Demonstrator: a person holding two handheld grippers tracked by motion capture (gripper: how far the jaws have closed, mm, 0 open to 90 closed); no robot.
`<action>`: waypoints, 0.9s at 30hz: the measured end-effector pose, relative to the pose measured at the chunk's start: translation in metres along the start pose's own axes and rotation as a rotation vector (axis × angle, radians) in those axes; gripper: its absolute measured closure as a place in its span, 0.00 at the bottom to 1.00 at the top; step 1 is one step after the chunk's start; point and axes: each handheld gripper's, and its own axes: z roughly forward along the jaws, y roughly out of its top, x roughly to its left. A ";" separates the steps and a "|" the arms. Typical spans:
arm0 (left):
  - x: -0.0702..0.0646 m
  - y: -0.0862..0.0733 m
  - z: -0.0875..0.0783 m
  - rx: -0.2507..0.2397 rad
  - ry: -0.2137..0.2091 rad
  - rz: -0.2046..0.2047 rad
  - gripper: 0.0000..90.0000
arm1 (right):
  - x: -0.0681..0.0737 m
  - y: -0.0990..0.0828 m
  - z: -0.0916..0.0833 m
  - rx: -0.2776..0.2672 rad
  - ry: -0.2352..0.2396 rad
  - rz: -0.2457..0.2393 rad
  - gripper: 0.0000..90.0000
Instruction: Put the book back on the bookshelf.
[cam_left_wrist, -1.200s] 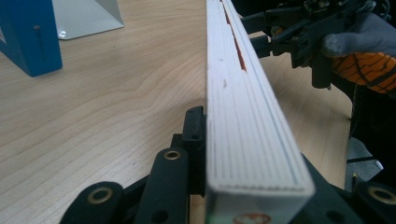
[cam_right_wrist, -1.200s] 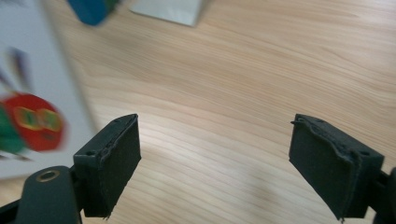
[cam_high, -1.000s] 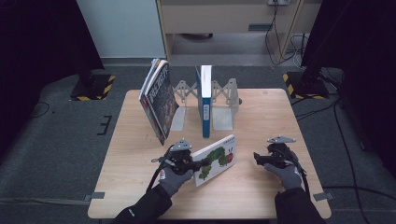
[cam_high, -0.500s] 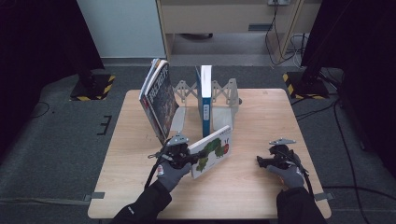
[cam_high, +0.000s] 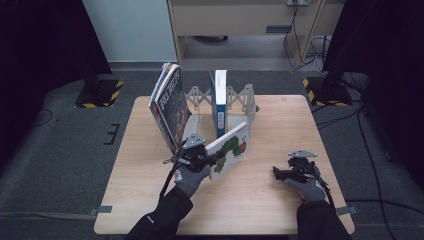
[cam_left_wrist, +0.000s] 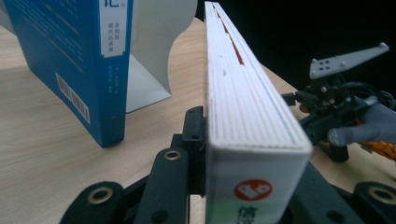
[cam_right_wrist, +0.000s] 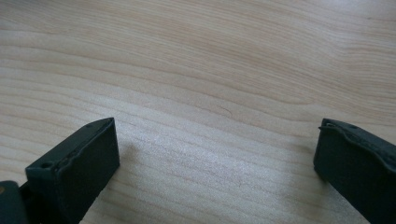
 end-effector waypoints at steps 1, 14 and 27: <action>0.000 0.001 0.001 -0.006 0.003 -0.007 0.83 | 0.000 0.000 0.000 -0.002 0.001 0.001 0.00; -0.002 0.008 0.018 -0.077 0.097 0.008 0.83 | 0.001 0.000 0.001 -0.004 -0.003 0.003 0.00; -0.002 0.013 0.039 -0.117 0.148 -0.003 0.83 | 0.002 0.001 0.001 -0.001 -0.001 0.004 0.00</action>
